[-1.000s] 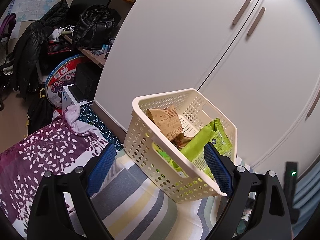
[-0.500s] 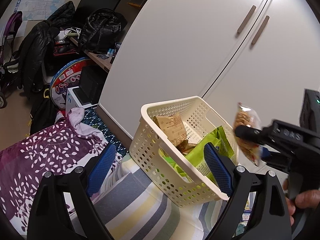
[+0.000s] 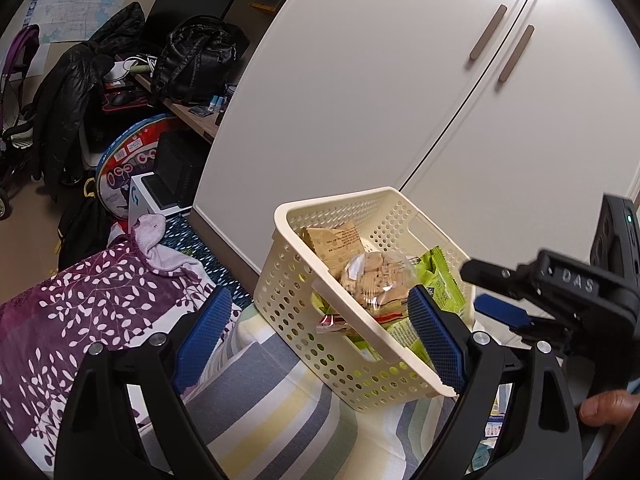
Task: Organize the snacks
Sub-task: 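Carry the clear cookie bag into the basket with the right tool, release, then move the right tool to the light-blue printed bag and grasp it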
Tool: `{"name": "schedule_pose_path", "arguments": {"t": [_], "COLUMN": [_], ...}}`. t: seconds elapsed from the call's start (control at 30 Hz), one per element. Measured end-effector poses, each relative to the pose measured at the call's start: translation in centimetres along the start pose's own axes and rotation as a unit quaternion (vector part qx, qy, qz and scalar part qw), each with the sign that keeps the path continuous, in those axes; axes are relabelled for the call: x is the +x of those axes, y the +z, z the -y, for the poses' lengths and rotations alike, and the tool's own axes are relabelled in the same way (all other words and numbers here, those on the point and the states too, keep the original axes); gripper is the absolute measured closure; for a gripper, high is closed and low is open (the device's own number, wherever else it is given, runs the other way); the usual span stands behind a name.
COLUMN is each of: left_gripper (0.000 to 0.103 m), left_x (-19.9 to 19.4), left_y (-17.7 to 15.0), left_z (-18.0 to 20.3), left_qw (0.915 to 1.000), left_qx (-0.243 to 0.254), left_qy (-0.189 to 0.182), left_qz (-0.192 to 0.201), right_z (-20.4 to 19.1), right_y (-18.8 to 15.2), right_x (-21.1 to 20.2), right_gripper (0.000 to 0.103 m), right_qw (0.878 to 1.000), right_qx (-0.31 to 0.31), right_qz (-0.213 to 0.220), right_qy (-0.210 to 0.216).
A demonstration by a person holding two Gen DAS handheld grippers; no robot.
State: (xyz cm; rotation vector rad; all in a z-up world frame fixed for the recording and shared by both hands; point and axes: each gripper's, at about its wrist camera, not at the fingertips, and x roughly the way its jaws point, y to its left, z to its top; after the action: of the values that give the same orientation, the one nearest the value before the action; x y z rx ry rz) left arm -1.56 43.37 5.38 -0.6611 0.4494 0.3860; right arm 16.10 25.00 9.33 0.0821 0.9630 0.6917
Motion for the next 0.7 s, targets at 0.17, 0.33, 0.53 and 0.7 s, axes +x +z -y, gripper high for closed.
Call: {"name": "schedule_pose_path", "arguments": {"t": [0.17, 0.33, 0.53, 0.7], "left_gripper": [0.012, 0.012, 0.012, 0.012], "left_x": [0.1, 0.2, 0.1, 0.1], "left_y": [-0.1, -0.2, -0.2, -0.3], "left_z": [0.0, 0.3, 0.4, 0.7], "left_qw": [1.0000, 0.9999, 0.9998, 0.9997], "left_qx": [0.003, 0.010, 0.018, 0.024], "left_qy": [0.000, -0.003, -0.005, -0.003], "left_qz": [-0.004, -0.005, -0.002, -0.004], "right_z": [2.6, 6.1, 11.3, 14.4], "right_y": [-1.2, -2.2, -3.5, -4.8], "right_x": [-1.4, -3.2, -5.2, -6.0], "right_gripper": [0.039, 0.039, 0.039, 0.039], "right_qw": [0.999, 0.997, 0.990, 0.985], "right_qx": [0.017, 0.035, 0.077, 0.102], "right_qz": [0.007, 0.009, 0.016, 0.015], "right_qy": [-0.026, -0.063, -0.116, -0.140]}}
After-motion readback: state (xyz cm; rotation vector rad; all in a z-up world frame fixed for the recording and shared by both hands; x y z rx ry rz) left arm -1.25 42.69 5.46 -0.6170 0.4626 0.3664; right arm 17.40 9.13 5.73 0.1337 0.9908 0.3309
